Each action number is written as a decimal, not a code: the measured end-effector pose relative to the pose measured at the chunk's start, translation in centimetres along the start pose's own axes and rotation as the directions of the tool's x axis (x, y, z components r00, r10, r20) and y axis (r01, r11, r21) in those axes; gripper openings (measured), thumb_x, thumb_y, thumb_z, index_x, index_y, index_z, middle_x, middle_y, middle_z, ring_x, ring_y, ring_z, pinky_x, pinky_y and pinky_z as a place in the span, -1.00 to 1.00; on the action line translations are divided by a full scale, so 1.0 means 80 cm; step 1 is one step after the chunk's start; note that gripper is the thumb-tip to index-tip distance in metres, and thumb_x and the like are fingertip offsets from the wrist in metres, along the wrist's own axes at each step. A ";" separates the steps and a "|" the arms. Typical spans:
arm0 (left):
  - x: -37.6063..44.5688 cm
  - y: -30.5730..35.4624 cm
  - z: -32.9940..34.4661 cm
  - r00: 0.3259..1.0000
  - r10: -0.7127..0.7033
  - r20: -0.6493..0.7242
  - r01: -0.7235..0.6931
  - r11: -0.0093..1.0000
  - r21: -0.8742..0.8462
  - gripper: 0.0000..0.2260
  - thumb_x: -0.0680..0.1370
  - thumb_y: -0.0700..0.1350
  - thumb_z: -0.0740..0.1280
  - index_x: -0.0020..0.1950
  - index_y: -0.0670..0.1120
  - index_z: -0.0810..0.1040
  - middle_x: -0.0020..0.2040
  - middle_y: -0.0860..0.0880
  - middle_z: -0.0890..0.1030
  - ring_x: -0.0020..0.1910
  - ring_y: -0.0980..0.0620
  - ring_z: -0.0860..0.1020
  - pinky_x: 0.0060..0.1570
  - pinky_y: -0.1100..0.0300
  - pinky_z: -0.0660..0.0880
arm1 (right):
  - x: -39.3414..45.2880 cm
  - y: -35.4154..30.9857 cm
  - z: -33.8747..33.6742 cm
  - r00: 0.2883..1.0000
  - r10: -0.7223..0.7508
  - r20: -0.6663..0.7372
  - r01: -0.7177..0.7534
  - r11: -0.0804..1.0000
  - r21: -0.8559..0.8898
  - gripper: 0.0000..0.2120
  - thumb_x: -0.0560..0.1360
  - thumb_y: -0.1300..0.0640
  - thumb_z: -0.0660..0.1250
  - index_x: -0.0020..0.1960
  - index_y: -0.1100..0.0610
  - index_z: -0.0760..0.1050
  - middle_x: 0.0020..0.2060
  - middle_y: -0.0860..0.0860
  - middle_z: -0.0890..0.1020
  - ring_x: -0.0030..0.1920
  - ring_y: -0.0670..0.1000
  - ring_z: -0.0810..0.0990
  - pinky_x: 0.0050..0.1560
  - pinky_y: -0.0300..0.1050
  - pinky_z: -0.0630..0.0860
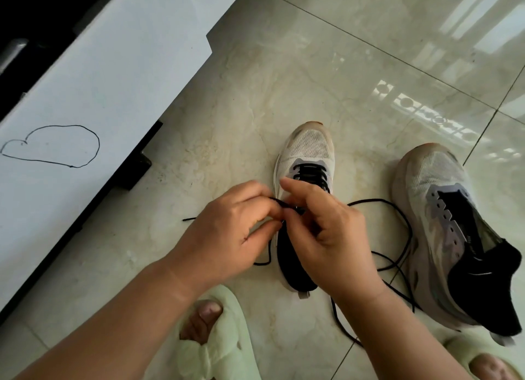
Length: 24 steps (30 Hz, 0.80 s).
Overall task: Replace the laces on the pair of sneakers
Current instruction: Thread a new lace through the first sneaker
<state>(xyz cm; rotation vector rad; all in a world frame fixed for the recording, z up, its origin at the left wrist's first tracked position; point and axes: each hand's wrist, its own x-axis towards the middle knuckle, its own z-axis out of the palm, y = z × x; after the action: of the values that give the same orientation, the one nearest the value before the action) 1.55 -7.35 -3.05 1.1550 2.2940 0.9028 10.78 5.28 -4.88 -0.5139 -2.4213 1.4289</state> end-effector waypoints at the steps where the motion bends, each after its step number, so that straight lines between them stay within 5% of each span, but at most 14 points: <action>1: 0.001 -0.001 -0.002 1.000 0.001 -0.026 -0.002 1.000 -0.008 -0.94 0.47 -0.17 0.34 -0.09 -0.11 0.58 -0.13 0.05 0.55 -0.17 0.16 0.54 -0.17 0.22 0.50 | 0.003 0.000 0.000 1.000 -0.002 -0.017 0.002 1.000 -0.015 -0.77 0.43 0.27 0.35 0.08 0.19 0.59 -0.20 -0.06 0.62 -0.23 -0.14 0.55 -0.21 -0.45 0.45; 6: 0.003 -0.020 -0.009 0.983 -0.085 -0.160 0.072 0.994 -0.081 -0.86 0.46 -0.17 0.36 0.01 -0.07 0.57 -0.20 0.22 0.54 -0.23 0.34 0.52 -0.18 0.52 0.40 | 0.011 0.010 -0.018 0.990 0.045 -0.137 -0.061 0.992 -0.113 -0.94 0.42 0.26 0.40 -0.11 0.16 0.62 -0.27 -0.07 0.56 -0.24 -0.21 0.48 -0.20 -0.50 0.37; 15: -0.016 -0.103 -0.002 0.946 -0.280 -0.164 0.297 0.950 0.092 -0.89 0.46 -0.24 0.41 -0.03 -0.14 0.67 -0.19 0.02 0.64 -0.26 0.24 0.55 -0.18 0.53 0.38 | 0.016 0.032 -0.033 0.942 0.111 -0.316 -0.187 0.957 -0.220 -0.95 0.45 0.28 0.37 -0.17 0.18 0.57 -0.30 -0.07 0.50 -0.30 -0.24 0.45 -0.24 -0.53 0.31; 24: -0.033 -0.132 -0.003 0.802 -0.551 -0.231 0.583 0.807 0.098 -0.80 0.49 0.00 0.38 -0.25 -0.10 0.65 -0.39 -0.01 0.58 -0.41 0.04 0.55 -0.33 0.15 0.48 | 0.018 0.038 -0.029 0.909 0.210 -0.359 -0.281 0.947 -0.158 -0.96 0.47 0.27 0.34 -0.13 0.17 0.56 -0.27 -0.13 0.47 -0.26 -0.25 0.46 -0.21 -0.56 0.30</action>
<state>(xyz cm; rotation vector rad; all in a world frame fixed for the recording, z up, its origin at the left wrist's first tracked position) -2.92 -14.31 -10.13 0.3712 2.6843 0.6112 10.95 9.04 -6.36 -1.0572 -2.2906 1.0662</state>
